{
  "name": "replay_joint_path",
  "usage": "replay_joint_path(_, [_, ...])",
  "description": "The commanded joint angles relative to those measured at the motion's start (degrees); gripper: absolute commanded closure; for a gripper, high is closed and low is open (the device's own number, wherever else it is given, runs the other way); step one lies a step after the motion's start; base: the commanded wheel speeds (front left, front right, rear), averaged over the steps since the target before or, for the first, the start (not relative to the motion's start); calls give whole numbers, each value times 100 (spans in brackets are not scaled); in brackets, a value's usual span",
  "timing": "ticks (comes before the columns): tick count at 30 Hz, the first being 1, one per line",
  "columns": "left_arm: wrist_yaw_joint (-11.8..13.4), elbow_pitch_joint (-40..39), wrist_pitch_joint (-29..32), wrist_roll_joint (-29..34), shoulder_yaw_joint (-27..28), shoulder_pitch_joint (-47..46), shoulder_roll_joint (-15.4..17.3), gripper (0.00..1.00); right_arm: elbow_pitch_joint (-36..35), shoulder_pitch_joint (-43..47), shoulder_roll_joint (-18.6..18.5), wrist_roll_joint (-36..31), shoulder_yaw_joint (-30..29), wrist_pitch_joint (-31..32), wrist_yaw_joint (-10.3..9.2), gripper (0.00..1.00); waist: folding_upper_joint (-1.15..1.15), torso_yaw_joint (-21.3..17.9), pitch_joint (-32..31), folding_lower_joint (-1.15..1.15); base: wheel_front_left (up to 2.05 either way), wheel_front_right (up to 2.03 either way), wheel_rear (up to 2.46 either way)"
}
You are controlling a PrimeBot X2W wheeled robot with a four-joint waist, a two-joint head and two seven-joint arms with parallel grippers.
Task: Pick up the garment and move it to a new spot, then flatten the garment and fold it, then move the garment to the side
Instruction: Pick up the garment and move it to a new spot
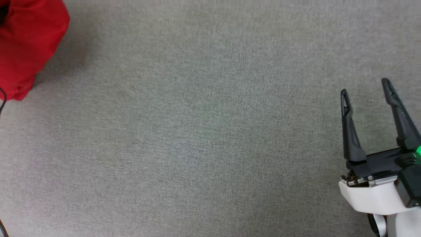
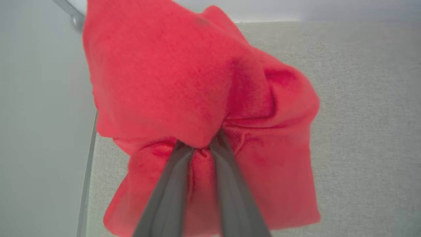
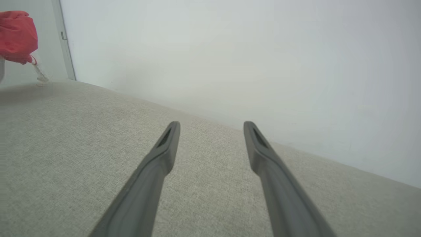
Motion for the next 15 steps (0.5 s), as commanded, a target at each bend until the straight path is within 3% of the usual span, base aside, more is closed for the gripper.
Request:
replay_joint_path(1, [0,-148,-47,77,-74,-115,67,100,29,42,38,5,30,-14,-2,0,0,-8,-252,0,0,0,0])
replay_joint_path(9, [0,-1207,-45,216,-674,-524,253,100,206,163,131,131,128,-13,-2,0,0,-233,-817,0,0,0,0])
replay_joint_path(15, [0,-1769,-7,349,-1099,-867,64,100,333,215,164,249,154,-13,-2,0,0,-601,-1190,0,0,0,0])
